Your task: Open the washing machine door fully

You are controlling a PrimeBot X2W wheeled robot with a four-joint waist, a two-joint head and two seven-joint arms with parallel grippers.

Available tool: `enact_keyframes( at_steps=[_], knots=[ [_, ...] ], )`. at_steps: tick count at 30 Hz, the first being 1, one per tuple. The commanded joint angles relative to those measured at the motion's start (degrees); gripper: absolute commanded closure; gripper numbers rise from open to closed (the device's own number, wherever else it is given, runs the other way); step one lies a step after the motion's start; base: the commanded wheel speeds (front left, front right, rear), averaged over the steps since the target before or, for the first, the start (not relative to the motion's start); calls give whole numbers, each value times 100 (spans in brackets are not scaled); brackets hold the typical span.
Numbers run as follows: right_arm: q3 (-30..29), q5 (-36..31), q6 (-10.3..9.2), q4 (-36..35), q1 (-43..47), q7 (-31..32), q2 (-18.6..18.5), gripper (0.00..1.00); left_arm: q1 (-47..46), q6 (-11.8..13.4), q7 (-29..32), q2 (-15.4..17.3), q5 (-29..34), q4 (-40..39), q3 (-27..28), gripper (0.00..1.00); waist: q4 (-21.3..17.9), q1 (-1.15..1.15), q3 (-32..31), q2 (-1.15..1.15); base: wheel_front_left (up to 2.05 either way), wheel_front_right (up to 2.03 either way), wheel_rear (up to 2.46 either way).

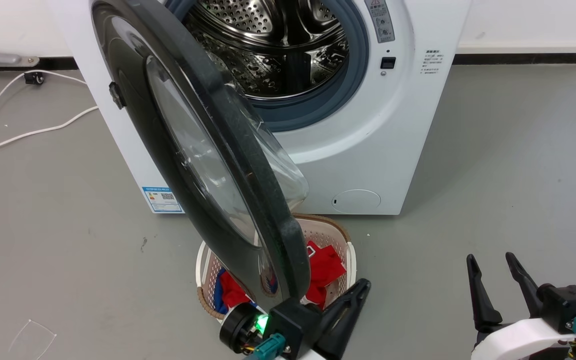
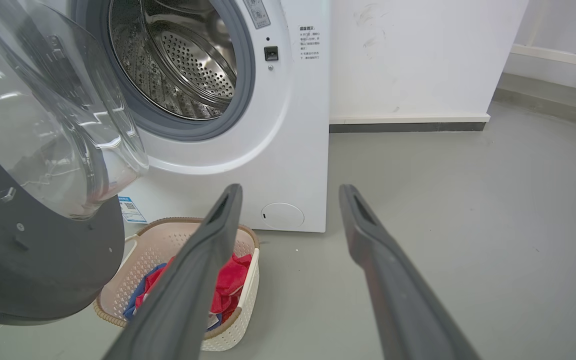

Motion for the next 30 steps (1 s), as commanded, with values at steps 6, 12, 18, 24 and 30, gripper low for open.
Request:
enact_keyframes(
  at_steps=[6,12,18,24,30],
  knots=[
    [49,38,-1,61,-110,6,13,0,-312,238,-336,-68,31,604,291,100,-64,0,70,0,0,0,0],
    [78,60,-1,126,-155,17,13,0,-594,385,-574,-117,-21,1001,488,100,-111,0,98,0,0,0,0],
    [85,116,-1,211,-134,27,13,0,-667,565,-701,-145,-112,1305,591,100,-125,0,41,0,0,0,0],
    [71,160,-1,234,-87,36,13,0,-414,735,-681,16,-127,1198,696,100,-70,0,-18,0,0,0,0],
    [33,170,-1,247,-31,30,13,0,-131,942,-577,255,-96,755,806,100,74,0,-34,0,0,0,0]
  ],
)
